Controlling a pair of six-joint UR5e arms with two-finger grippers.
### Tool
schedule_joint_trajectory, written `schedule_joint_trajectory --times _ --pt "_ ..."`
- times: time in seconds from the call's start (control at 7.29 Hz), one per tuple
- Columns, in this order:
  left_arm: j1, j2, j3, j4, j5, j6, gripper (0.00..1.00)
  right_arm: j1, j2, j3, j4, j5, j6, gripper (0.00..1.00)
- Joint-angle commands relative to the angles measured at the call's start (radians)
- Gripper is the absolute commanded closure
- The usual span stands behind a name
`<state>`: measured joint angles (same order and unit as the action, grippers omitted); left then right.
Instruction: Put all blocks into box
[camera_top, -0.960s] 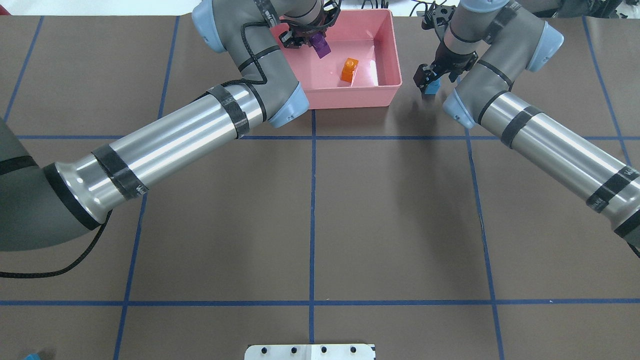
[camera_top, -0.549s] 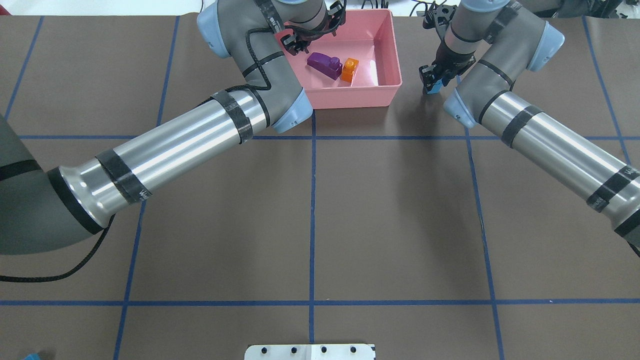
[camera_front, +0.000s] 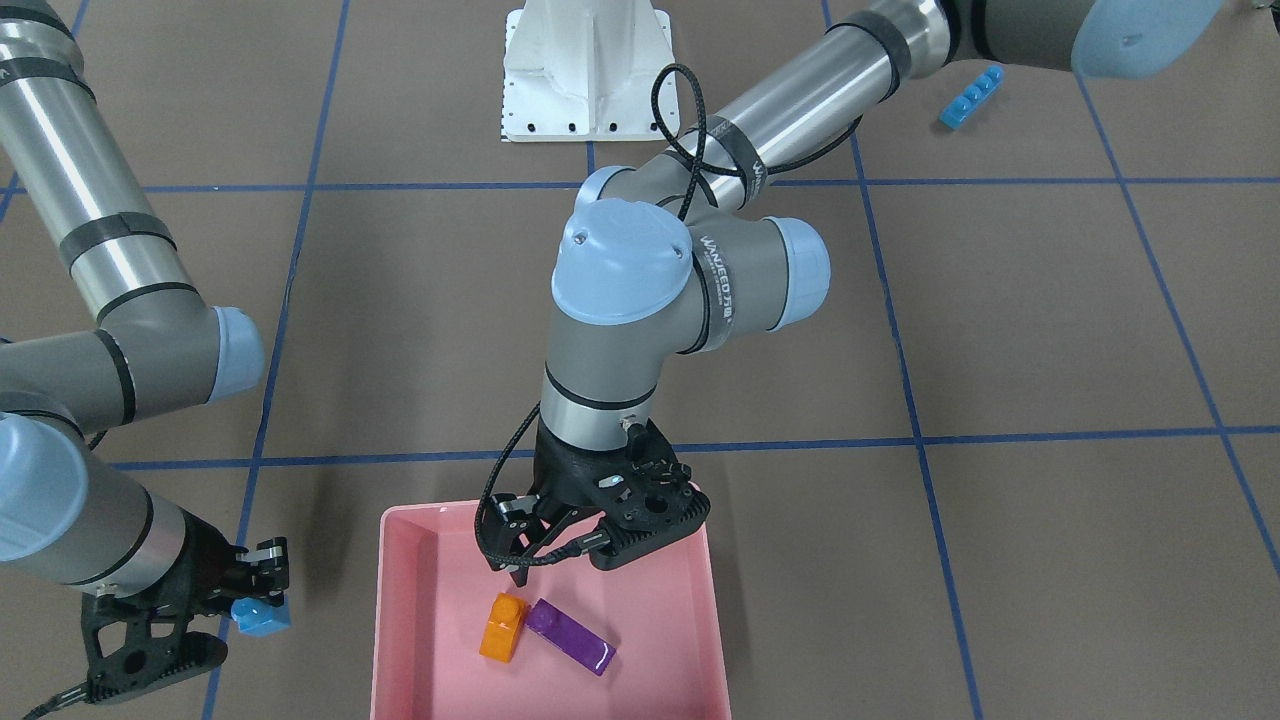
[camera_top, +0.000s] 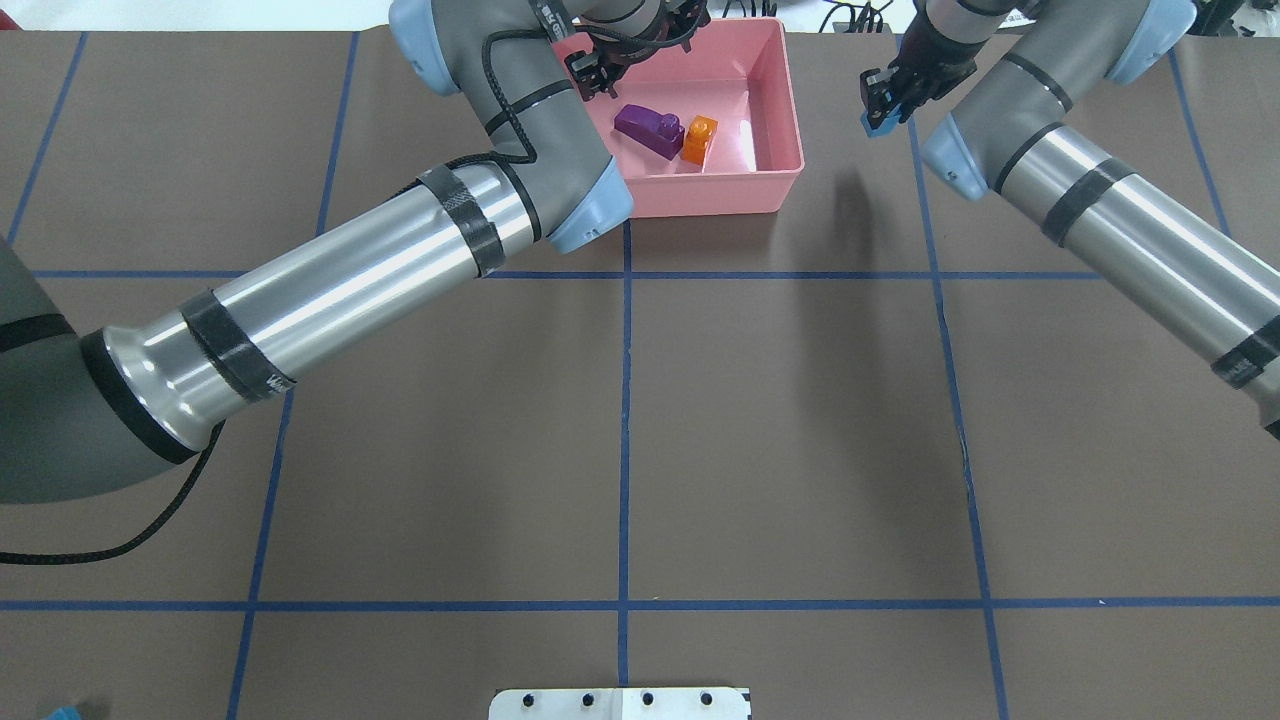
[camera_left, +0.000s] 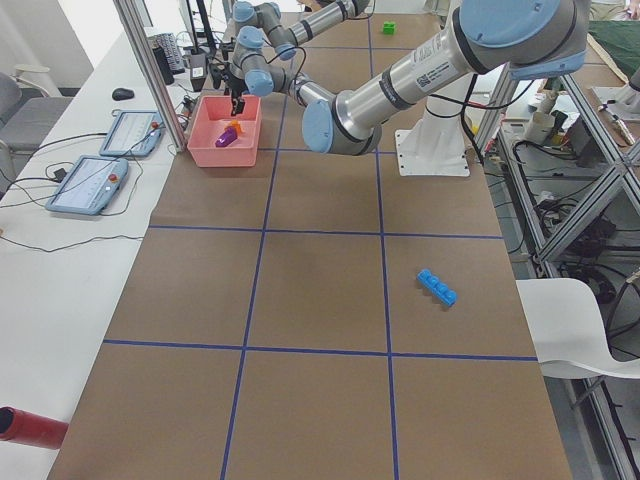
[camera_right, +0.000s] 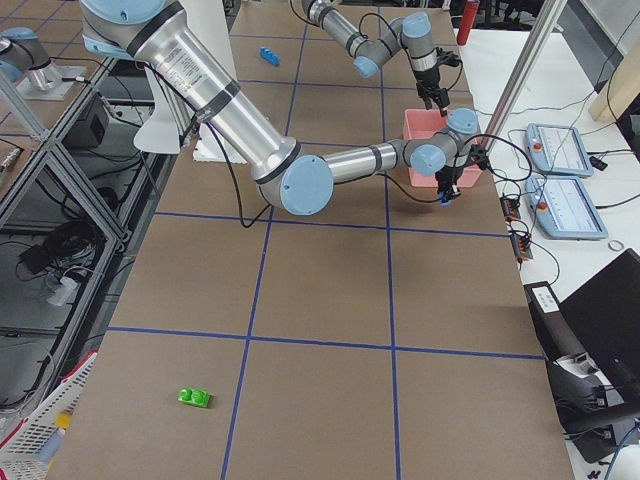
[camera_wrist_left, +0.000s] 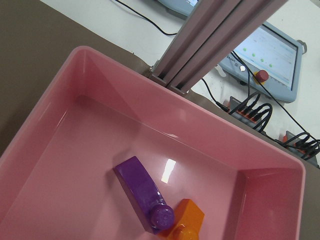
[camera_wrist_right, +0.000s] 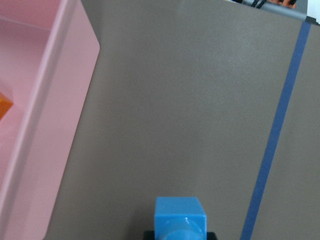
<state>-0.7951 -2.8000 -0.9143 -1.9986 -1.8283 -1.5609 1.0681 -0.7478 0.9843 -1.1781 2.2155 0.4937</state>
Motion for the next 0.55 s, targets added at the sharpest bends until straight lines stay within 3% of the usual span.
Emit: schedule_joint_trajectory --times 0.0,0.14,0.41 --pt "-0.032 0.099 -0.279 0.346 -0.077 0.203 0.0 0.044 0.077 0.059 -0.123 0.062 0.031 1.0" --pt "-0.039 0.241 -0.487 0.463 -0.078 0.325 0.0 0.04 0.129 0.056 -0.142 0.061 0.13 1.0" --pt "-0.059 0.623 -0.859 0.485 -0.115 0.529 0.0 0.01 0.203 0.018 -0.138 0.029 0.2 1.0"
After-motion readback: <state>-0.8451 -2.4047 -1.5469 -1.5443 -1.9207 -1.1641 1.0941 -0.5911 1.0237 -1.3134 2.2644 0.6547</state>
